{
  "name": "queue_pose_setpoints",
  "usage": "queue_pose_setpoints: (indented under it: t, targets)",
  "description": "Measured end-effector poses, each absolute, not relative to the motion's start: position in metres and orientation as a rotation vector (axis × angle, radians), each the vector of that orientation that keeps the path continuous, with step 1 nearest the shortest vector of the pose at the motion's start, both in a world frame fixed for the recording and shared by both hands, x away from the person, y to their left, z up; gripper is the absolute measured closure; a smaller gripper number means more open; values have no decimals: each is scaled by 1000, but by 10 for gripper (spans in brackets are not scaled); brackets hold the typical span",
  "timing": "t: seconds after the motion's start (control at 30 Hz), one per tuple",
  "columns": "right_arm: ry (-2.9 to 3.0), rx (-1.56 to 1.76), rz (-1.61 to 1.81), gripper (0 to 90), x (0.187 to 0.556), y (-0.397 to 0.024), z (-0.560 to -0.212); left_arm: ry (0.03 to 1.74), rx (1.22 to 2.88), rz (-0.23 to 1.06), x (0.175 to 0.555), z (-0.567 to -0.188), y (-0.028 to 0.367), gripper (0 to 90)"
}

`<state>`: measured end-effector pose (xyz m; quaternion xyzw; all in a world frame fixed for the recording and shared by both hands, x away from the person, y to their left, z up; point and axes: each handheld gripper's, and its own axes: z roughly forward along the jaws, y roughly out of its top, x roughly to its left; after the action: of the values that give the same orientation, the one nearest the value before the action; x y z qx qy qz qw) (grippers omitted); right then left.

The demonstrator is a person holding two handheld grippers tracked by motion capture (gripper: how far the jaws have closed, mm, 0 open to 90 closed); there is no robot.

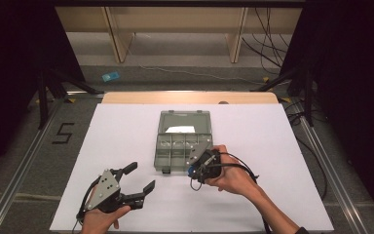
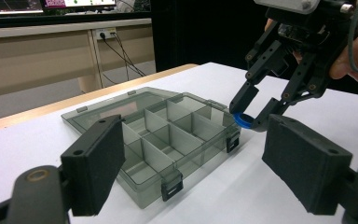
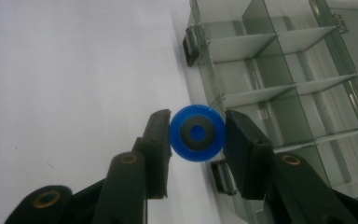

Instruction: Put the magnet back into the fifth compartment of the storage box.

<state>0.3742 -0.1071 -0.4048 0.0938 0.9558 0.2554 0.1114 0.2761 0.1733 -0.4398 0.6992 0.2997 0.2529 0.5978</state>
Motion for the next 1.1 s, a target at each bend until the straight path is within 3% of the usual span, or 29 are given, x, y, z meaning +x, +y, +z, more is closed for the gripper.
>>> queue_pose_setpoints:
  t: [1.1]
  targets:
    - [2752, 245, 873, 624, 399, -68, -399, 702, 1615, 578, 275, -440, 173, 200]
